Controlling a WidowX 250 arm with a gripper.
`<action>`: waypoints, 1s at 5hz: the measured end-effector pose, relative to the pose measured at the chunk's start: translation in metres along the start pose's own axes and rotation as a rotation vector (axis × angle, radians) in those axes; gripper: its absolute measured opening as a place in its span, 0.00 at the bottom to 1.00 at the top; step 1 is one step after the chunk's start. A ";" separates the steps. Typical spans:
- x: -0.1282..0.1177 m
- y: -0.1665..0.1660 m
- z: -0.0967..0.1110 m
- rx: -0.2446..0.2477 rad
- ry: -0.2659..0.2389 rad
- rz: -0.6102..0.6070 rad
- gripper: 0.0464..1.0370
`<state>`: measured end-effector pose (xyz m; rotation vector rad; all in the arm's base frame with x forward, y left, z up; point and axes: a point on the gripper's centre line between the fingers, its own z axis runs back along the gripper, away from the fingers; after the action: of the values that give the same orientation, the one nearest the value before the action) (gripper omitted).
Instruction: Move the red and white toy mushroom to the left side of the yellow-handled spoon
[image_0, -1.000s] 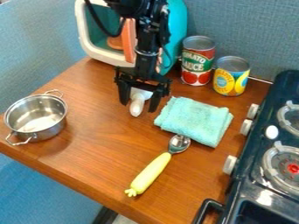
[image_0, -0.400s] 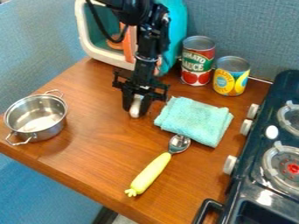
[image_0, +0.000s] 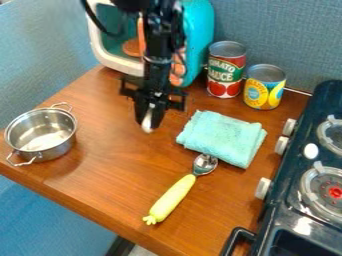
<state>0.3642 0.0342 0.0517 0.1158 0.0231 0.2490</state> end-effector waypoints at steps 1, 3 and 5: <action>-0.021 0.014 0.023 0.072 -0.019 0.043 0.26; -0.110 0.006 0.008 0.008 0.168 -0.129 0.26; -0.147 -0.007 -0.010 -0.053 0.263 -0.288 0.26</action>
<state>0.2229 -0.0075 0.0426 0.0253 0.2923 -0.0240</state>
